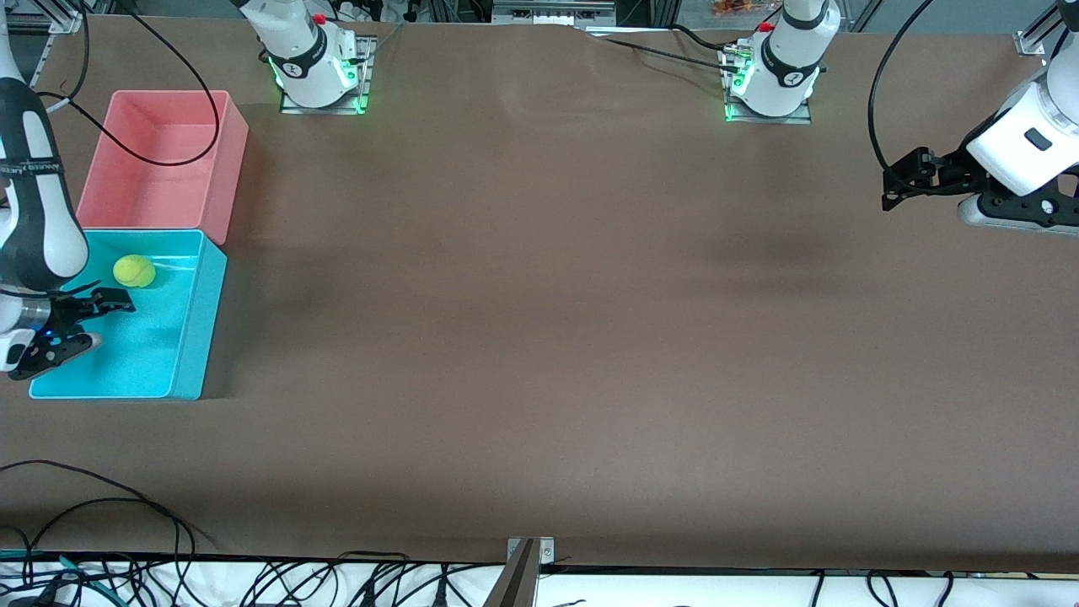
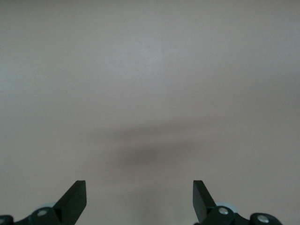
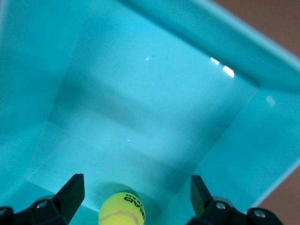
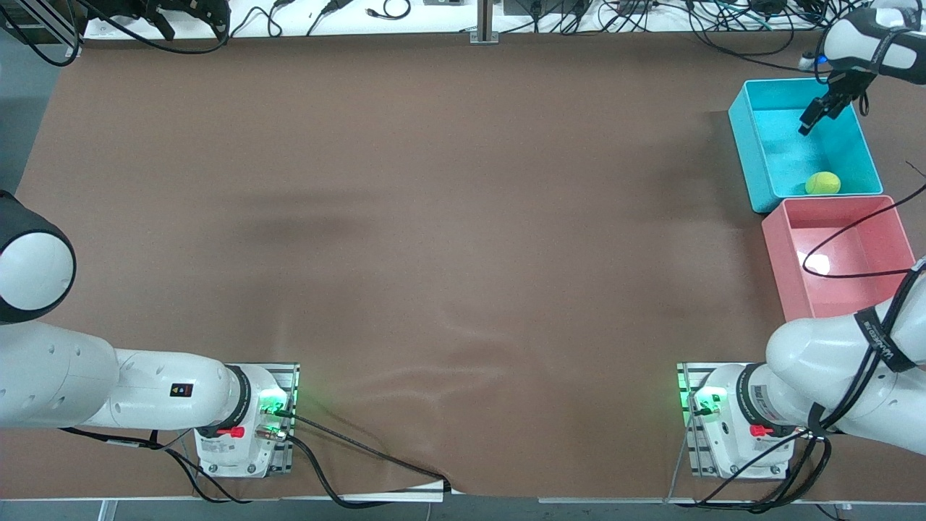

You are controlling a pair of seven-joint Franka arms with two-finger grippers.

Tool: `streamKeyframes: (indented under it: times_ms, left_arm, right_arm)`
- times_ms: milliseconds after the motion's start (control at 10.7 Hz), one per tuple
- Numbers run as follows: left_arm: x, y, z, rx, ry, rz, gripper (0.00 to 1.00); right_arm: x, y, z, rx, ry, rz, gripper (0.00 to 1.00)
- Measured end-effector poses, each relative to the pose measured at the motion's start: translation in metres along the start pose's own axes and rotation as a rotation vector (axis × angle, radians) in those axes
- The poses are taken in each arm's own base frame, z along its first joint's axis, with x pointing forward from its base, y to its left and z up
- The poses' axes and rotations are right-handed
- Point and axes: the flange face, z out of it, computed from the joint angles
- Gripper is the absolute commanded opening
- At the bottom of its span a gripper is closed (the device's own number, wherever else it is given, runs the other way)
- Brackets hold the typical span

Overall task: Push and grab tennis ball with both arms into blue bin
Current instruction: 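Raise the right gripper out of the cyan bin and withdraw it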

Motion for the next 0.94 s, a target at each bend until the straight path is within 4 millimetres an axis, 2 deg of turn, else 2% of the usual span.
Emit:
streamKeyframes:
  times_ms: [187, 375, 749, 937]
  left_arm:
    - [0.0, 0.0, 0.0, 0.0, 0.0, 0.0, 1.0]
    - [0.0, 0.0, 0.0, 0.0, 0.0, 0.001, 1.0]
    - [0.0, 0.001, 0.0, 0.0, 0.0, 0.001, 1.0]
    - [0.0, 0.003, 0.0, 0.0, 0.0, 0.006, 1.0]
  right_arm:
    - [0.016, -0.007, -0.045, -0.014, 0.031, -0.016, 1.0]
    - [0.036, -0.022, -0.089, -0.02, 0.071, 0.002, 1.0]
    - [0.059, -0.051, -0.156, -0.06, 0.163, 0.004, 1.0]
    - [0.068, -0.079, -0.188, -0.077, 0.183, -0.008, 1.0]
